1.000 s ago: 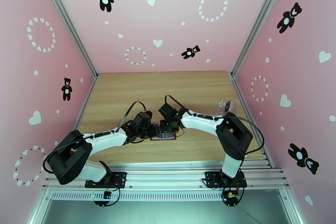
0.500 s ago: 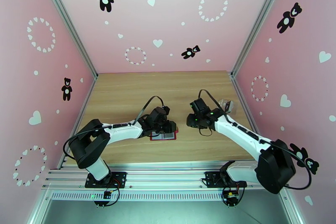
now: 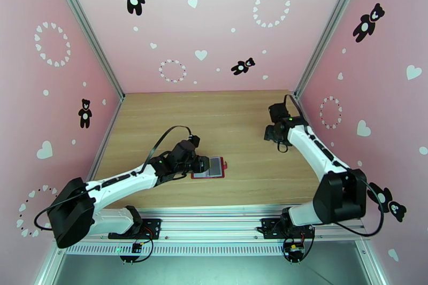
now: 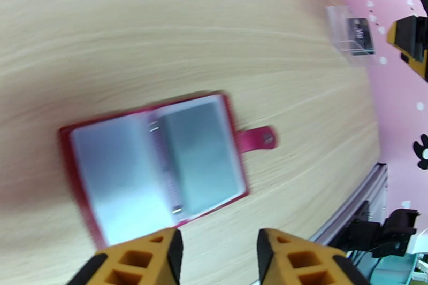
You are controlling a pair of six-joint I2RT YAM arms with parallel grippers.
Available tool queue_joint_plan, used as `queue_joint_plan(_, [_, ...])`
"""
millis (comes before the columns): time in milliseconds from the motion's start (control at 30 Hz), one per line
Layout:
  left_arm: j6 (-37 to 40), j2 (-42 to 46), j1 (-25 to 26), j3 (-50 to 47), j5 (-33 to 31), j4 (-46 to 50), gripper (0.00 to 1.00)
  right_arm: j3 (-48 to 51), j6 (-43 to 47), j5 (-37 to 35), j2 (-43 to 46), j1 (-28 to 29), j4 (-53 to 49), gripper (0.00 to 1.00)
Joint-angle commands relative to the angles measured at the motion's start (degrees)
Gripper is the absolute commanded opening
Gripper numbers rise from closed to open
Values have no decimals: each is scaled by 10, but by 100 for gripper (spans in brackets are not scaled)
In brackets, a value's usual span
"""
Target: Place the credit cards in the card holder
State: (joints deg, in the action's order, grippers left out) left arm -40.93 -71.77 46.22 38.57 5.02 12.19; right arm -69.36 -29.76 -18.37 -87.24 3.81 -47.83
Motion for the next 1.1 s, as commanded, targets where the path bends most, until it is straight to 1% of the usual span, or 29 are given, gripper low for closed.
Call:
queue_joint_plan(0, [8,27,-13,-26,-21,24,44,-13,38,9,-28,-50,-20,73])
queue_joint_plan(67, [7,30,-20,-34,-17,19,45,-32,44,32,-56,-80,-31,73])
queue_joint_plan(233, [10,22,-26,-37,-6,11,44,-56,50,64,-98,-128,-18,74])
queue_joint_plan(400, [12,19,-29,-42,-2,5,45,-88,57,78,-138,-157,-17,74])
queue_joint_plan(467, [13,18,-32,-43,1,3,45,-106,60,95,-161,-168,-21,74])
queue_joint_plan(700, [15,12,-36,-44,7,-2,45,-139,61,123,-206,-178,-14,74])
queue_joint_plan(867, [16,6,-37,-45,9,-5,45,-154,59,122,-229,-185,-16,74])
queue_joint_plan(1067, [15,2,-38,-45,10,-7,45,-151,56,111,-231,-193,-15,72])
